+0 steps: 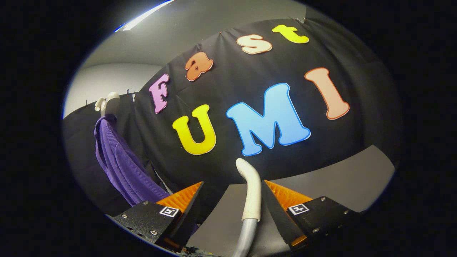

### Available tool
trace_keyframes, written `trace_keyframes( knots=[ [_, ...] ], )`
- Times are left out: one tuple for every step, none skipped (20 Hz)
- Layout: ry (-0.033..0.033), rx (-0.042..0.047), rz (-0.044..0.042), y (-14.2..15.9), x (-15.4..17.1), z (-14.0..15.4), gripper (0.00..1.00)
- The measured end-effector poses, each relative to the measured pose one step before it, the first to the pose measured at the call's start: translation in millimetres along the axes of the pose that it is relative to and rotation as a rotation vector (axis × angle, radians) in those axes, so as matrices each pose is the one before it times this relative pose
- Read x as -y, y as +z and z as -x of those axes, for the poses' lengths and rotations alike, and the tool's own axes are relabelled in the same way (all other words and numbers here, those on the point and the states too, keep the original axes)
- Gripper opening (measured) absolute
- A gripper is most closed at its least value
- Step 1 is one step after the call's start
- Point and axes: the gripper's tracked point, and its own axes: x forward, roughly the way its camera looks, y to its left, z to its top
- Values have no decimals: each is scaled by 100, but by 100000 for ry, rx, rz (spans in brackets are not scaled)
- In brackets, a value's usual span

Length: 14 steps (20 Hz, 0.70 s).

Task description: Iron the clothes twice with a garment steamer, once on the left side and once on the right side.

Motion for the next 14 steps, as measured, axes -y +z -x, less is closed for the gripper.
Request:
trace_keyframes(
  knots=[
    [177,-2018,-1918,61,597,-1070,95],
    [-80,-2801,-1770,-479,597,-917,95],
    [260,-3110,-1622,-430,487,-917,95],
    [591,-3268,-1682,-661,458,-686,95],
    [567,-3321,-1894,-424,441,-618,95],
    [296,-2706,-2220,-560,429,-572,95],
    [573,-2235,-1251,-247,362,-533,95],
    [227,-907,-596,-199,349,-517,95],
    [191,-1145,-544,48,195,-440,95],
    [547,-2034,-1369,-549,221,-368,95],
    [932,-2463,-1938,-397,43,-347,94],
    [453,-2604,-1951,-486,389,-467,94],
    [-1043,-2087,-1713,-200,406,-267,94],
    [749,-554,-926,-121,26,-286,94]
  ],
)
